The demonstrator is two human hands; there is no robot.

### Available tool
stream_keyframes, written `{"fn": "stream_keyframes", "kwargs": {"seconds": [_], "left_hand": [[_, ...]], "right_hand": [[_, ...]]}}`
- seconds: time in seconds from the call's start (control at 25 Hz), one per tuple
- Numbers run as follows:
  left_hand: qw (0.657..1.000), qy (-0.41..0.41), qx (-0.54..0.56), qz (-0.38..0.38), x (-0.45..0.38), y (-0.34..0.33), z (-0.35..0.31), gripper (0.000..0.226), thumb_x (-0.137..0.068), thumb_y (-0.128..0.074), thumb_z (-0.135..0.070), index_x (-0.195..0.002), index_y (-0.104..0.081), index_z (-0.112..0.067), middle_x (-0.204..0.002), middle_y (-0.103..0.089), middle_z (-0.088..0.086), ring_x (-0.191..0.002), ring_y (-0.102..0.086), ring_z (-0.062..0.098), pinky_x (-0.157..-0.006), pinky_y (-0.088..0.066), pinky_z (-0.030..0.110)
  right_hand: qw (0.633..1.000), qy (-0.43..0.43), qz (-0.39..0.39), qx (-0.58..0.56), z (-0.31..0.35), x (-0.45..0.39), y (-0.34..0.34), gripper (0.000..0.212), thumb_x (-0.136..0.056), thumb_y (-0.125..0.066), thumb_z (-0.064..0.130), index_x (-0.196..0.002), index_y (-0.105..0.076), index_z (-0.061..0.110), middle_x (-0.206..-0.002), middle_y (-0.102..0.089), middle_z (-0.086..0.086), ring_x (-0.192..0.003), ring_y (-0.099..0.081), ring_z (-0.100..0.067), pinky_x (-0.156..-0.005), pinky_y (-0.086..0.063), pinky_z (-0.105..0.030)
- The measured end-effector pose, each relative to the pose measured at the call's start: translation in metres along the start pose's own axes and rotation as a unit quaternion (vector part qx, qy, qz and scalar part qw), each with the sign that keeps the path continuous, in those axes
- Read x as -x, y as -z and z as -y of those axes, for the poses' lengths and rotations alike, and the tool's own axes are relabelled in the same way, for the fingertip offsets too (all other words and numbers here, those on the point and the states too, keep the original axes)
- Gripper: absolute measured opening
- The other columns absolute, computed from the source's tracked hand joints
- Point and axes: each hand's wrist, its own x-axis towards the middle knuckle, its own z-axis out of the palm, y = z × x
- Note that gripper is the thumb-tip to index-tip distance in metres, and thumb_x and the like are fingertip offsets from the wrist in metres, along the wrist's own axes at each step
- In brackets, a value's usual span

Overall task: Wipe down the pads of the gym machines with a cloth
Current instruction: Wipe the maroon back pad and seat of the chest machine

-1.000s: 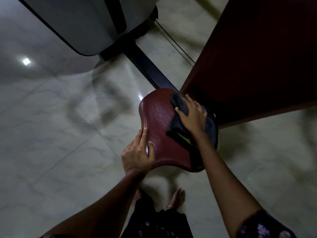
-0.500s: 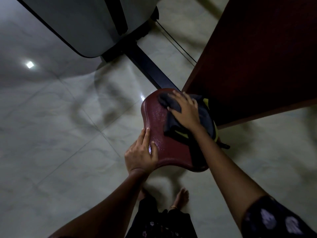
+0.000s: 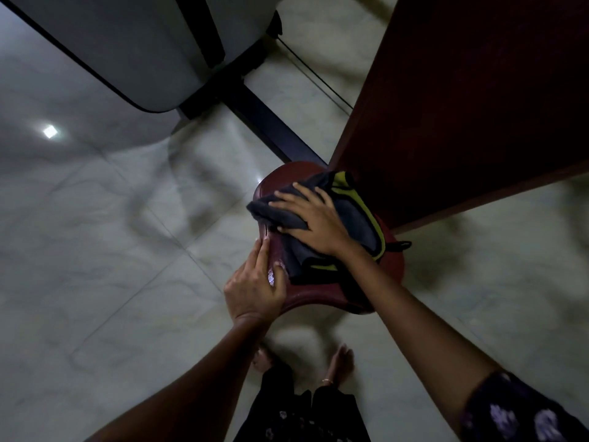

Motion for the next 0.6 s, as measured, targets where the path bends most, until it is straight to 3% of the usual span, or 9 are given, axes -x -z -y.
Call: {"fn": "stream_keyframes", "kwargs": {"seconds": [0.08, 0.2, 0.44, 0.6], "left_hand": [[1.0, 0.0, 0.007, 0.0, 0.001, 0.0, 0.0, 0.057, -0.079, -0.037, -0.037, -0.126, -0.061, -0.016, -0.123, -0.065, 0.002, -0.076, -0.07, 0.025, -0.057, -0.05, 0.028], [1.0, 0.001, 0.008, -0.003, 0.002, 0.0, 0.0, 0.055, -0.08, -0.037, -0.037, -0.125, -0.061, -0.017, -0.122, -0.065, 0.002, -0.077, -0.071, 0.024, -0.057, -0.051, 0.028], [1.0, 0.001, 0.023, 0.013, 0.002, 0.003, 0.0, 0.055, -0.08, -0.037, -0.036, -0.124, -0.062, -0.014, -0.121, -0.066, 0.005, -0.075, -0.07, 0.025, -0.057, -0.052, 0.029], [0.999, 0.013, 0.036, 0.034, -0.001, 0.004, 0.0, 0.056, -0.08, -0.037, -0.037, -0.125, -0.061, -0.015, -0.122, -0.065, 0.004, -0.078, -0.07, 0.025, -0.059, -0.053, 0.03]], "right_hand": [[0.999, -0.029, 0.006, 0.022, -0.012, -0.018, 0.007, 0.051, -0.089, -0.053, 0.049, -0.137, -0.045, 0.035, -0.149, -0.037, 0.012, -0.142, -0.021, -0.015, -0.113, -0.008, -0.04], [0.988, -0.153, -0.037, 0.012, -0.032, -0.018, 0.011, 0.056, -0.09, -0.05, 0.053, -0.142, -0.038, 0.035, -0.152, -0.031, 0.01, -0.142, -0.022, -0.017, -0.113, -0.016, -0.046], [0.922, -0.343, -0.178, 0.032, -0.006, 0.094, -0.008, 0.065, -0.087, -0.034, 0.061, -0.14, -0.044, 0.024, -0.148, -0.04, -0.001, -0.137, -0.034, -0.028, -0.109, -0.027, -0.052], [0.917, -0.372, -0.143, 0.033, -0.02, 0.08, 0.0, 0.058, -0.091, -0.044, 0.054, -0.14, -0.043, 0.024, -0.149, -0.038, -0.001, -0.136, -0.033, -0.029, -0.108, -0.022, -0.049]]}}
